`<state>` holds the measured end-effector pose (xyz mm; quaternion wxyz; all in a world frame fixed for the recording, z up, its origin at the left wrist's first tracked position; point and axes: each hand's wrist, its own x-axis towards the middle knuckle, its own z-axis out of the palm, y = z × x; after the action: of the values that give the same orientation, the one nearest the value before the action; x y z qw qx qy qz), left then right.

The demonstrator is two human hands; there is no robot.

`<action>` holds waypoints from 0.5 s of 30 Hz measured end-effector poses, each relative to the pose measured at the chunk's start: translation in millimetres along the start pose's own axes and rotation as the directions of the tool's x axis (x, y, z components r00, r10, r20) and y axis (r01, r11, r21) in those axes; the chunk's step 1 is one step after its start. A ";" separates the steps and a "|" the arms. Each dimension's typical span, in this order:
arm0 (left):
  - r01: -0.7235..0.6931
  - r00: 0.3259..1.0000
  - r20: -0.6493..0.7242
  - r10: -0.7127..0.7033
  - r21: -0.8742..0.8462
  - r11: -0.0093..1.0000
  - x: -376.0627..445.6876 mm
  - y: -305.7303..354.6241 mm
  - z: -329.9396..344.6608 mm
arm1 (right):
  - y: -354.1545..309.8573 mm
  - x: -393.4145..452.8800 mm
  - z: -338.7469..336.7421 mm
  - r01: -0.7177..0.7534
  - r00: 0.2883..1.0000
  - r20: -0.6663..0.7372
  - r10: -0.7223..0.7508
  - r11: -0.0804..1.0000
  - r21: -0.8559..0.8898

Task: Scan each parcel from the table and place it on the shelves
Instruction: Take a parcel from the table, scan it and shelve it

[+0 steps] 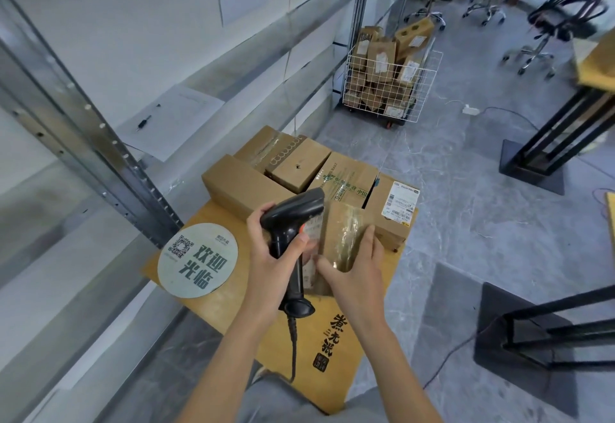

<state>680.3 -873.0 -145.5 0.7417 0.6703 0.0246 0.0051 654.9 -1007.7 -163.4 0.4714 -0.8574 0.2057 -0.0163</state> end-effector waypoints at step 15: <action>0.002 0.995 -0.104 -0.003 -0.014 1.000 8.7 5.5 -8.4 | -7.0 8.3 -23.5 0.122 0.967 0.172 -0.186 0.938 0.325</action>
<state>688.8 -863.8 -141.2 0.7441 0.6638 0.0639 0.0392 659.7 -1026.4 -146.1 0.6164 -0.7829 0.0840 0.0008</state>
